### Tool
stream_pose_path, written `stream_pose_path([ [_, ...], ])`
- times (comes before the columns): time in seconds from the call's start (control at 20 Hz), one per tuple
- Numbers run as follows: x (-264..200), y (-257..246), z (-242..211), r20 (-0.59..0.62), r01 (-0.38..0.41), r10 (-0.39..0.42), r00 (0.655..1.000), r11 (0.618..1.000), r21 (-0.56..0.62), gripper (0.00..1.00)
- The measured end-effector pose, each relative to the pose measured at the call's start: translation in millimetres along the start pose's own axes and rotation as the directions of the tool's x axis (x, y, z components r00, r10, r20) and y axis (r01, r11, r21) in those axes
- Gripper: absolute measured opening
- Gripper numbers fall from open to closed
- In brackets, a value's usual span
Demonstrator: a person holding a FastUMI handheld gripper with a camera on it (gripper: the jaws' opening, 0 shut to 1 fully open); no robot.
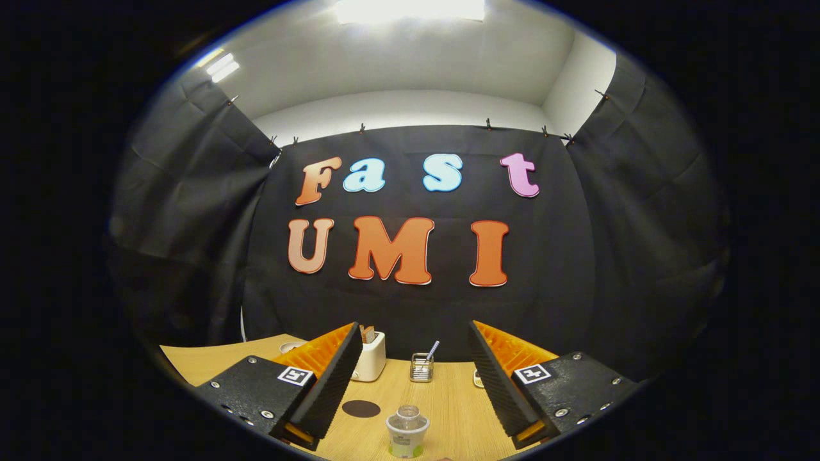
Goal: Take the bottle from table, then pour the juice into the cup, finally place the bottle on the coaster
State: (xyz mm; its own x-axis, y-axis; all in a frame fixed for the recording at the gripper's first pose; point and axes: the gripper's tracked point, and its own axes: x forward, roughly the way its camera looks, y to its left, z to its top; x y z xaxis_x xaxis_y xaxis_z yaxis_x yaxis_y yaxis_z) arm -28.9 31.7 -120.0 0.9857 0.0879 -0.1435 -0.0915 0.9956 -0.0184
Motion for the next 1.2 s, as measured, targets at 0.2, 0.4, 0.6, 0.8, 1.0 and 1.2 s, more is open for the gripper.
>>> stream_pose_path([
  [0.2,0.0,8.9,-38.8,-0.042,-0.011,0.012,0.999,1.000,0.014,0.98],
  [0.4,-0.7,15.5,-82.2,-0.101,-0.033,0.038,0.994,0.998,0.054,0.98],
  [0.6,1.1,8.8,-128.0,-0.170,0.001,0.008,0.985,0.998,0.057,0.98],
  [0.8,5.7,11.7,-161.6,-0.192,-0.001,0.008,0.981,0.999,0.033,0.98],
  [1.0,7.2,20.5,-193.7,-0.245,-0.020,0.026,0.969,0.999,0.025,0.99],
  [1.2,7.8,18.9,-218.8,-0.301,-0.005,0.014,0.953,1.000,0.029,0.97],
])
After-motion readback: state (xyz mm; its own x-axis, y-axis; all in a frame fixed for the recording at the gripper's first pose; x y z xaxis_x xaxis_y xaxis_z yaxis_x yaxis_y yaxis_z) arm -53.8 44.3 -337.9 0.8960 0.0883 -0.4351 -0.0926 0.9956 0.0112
